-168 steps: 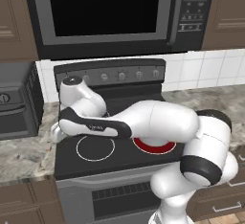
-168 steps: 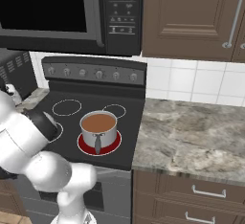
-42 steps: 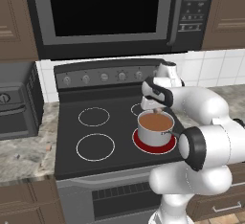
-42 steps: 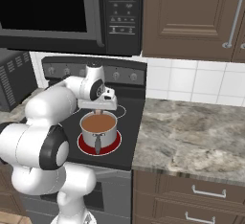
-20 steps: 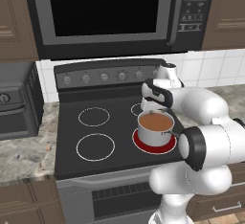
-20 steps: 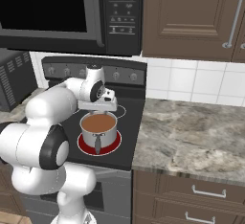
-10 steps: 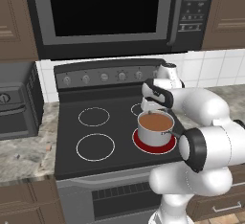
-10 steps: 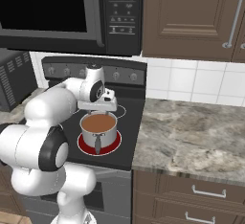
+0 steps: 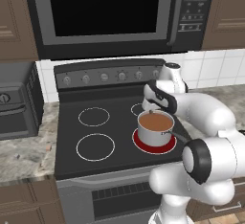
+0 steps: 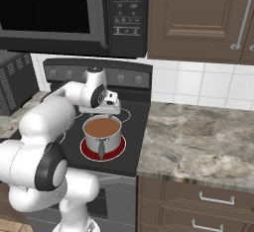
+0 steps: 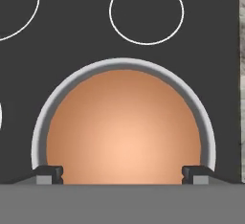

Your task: Pick up the sugar cube(s) and place them in the saucepan with hot chocolate.

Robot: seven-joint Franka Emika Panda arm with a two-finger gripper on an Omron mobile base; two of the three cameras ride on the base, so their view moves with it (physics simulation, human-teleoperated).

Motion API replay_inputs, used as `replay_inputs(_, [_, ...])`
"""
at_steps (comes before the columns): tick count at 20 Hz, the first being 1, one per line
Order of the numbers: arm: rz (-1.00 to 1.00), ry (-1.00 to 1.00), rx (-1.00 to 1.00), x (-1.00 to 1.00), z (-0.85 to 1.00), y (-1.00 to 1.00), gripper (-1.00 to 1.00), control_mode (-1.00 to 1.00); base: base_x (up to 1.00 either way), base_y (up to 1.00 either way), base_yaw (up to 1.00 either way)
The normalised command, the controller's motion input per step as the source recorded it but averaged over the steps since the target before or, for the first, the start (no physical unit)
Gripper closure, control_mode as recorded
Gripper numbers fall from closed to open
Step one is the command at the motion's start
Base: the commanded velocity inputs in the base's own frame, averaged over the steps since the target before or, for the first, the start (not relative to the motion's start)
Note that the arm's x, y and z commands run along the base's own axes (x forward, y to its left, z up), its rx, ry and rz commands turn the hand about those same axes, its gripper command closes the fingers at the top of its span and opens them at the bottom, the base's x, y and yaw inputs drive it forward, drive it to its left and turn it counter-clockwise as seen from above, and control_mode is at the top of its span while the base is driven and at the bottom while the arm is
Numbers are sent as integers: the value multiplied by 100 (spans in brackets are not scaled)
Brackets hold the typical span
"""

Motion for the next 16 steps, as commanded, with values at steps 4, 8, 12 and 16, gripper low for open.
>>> replay_inputs(4, [0,-5,0,0,6,0,-100,-100,0,0,0])
replay_inputs(8, [0,-8,0,-3,7,0,-100,-100,0,0,0])
replay_inputs(12, [0,-11,0,-8,15,0,-100,-100,0,0,0])
replay_inputs(16, [3,-3,0,-11,11,11,-100,-100,0,0,0])
